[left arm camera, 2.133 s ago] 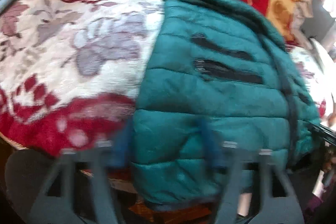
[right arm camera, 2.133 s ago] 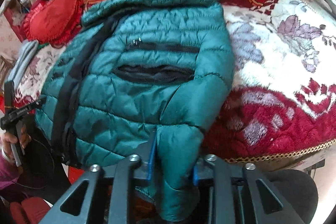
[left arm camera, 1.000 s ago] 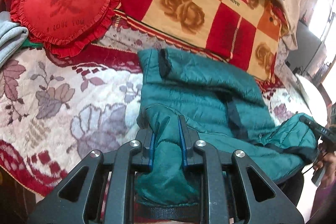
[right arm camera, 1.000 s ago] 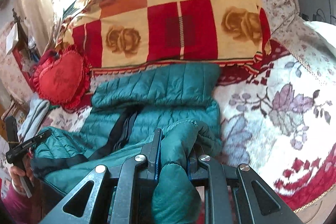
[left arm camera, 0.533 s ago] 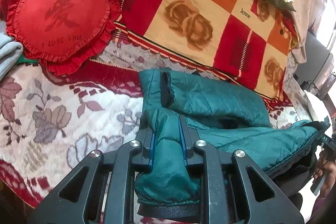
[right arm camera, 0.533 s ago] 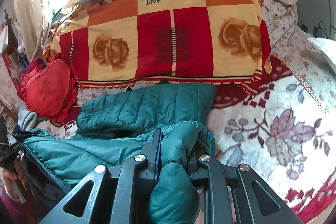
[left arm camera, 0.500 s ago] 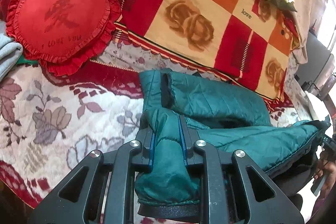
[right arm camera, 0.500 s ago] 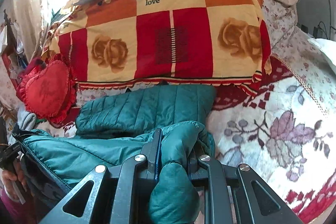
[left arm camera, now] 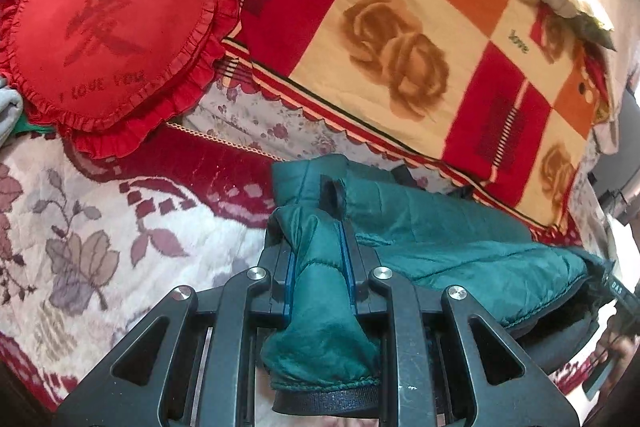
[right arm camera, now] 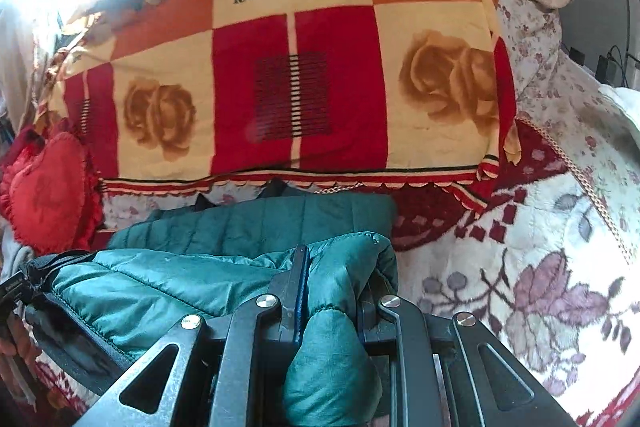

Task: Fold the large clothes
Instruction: 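Grasp the jacket hem with the left gripper while the right gripper grasps it too, then lift the hem with both grippers and fold it over toward the collar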

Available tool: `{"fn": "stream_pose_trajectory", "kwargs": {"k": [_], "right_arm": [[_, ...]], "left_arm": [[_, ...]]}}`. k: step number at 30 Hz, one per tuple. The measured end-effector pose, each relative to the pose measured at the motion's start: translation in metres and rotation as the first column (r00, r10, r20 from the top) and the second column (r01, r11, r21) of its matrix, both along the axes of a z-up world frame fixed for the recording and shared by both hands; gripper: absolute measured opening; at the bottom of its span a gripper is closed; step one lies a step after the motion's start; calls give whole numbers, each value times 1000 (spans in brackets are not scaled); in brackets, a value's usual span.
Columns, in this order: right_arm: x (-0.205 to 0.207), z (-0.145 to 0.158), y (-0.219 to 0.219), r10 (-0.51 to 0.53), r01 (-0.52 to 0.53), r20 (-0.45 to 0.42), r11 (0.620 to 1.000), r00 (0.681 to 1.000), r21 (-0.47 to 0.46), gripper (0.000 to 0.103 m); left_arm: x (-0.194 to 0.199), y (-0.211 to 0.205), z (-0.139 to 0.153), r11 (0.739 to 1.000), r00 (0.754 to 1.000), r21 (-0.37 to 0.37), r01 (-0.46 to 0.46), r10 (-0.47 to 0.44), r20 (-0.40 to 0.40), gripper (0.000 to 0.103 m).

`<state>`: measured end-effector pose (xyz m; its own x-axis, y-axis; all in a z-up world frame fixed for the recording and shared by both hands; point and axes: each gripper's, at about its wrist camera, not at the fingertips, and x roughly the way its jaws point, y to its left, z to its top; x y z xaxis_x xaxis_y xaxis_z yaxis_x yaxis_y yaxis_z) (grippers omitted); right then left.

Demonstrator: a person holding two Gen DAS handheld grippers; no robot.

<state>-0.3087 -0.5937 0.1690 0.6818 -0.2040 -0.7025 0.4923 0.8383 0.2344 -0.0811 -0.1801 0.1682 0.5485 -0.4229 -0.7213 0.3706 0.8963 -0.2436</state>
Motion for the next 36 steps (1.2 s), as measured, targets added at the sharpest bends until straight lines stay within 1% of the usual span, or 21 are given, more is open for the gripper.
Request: {"fn": "stream_pose_trajectory", "kwargs": {"k": [4,8,10,12,13,15,17,18,19,20,21,22,23,24,25,27,28,30,32,34,36], "right_arm": [[25,-16,-15,-23,24,-38,999,999,37,16],[51,-37,-26,-34,40,-95,997,995,61,16],[63,-49,-31,-47,56,-119,996,992,75,16],[73,-61,-38,-55,69,-126,992,991,109,17],[77,-65,-41,-57,72,-122,989,991,125,23],[83,-70,-47,-62,78,-106,984,992,163,30],[85,-69,-50,-48,61,-74,980,996,192,45],[83,-66,-53,-41,49,-41,976,998,211,50],[83,-64,-55,-41,45,-19,974,999,224,61],[78,-58,-58,-50,43,22,969,998,242,69],[75,-52,-59,-65,52,47,971,997,235,71],[71,-46,-59,-75,61,58,974,995,218,72],[66,-37,-58,-86,70,76,981,993,183,72],[61,-29,-56,-83,66,98,984,992,165,72],[57,-23,-54,-80,60,117,985,990,159,72],[42,-7,-45,-73,49,176,990,982,136,72],[37,-3,-40,-69,45,196,992,978,120,72],[30,4,-22,-34,18,229,997,973,74,72],[29,4,1,26,-37,247,998,969,40,72],[40,-4,21,98,-108,224,994,970,32,72],[61,-16,49,205,-207,151,978,967,-1,72]], "left_arm": [[26,-17,-15,999,999,32,-16,18,-38,18],[50,-30,-42,997,995,68,-39,45,-89,18],[58,-34,-55,996,991,76,-47,56,-120,18],[66,-35,-66,996,987,60,-63,71,-145,19],[70,-34,-71,996,983,40,-74,80,-164,22],[78,-29,-78,995,974,-29,-100,92,-209,23],[85,-24,-81,990,966,-89,-106,81,-246,27],[87,-23,-79,990,965,-107,-97,67,-252,31],[88,-20,-76,988,967,-132,-79,44,-249,34],[88,-19,-72,987,969,-147,-67,29,-245,37],[88,-18,-68,985,970,-164,-56,14,-243,42],[87,-16,-64,983,971,-177,-48,5,-240,49],[86,-14,-58,982,974,-184,-47,4,-227,54],[84,-12,-52,983,978,-178,-51,13,-207,65],[80,-8,-45,984,986,-168,-63,35,-163,74],[73,-1,-31,983,995,-169,-77,64,-78,78],[70,2,-27,983,996,-170,-75,66,-59,78],[67,5,-22,981,996,-174,-80,72,-48,78],[60,6,-20,976,995,-197,-93,87,-39,78],[50,3,-18,974,996,-207,-94,91,-22,78],[43,-2,-18,975,996,-207,-85,86,-5,78]]}}
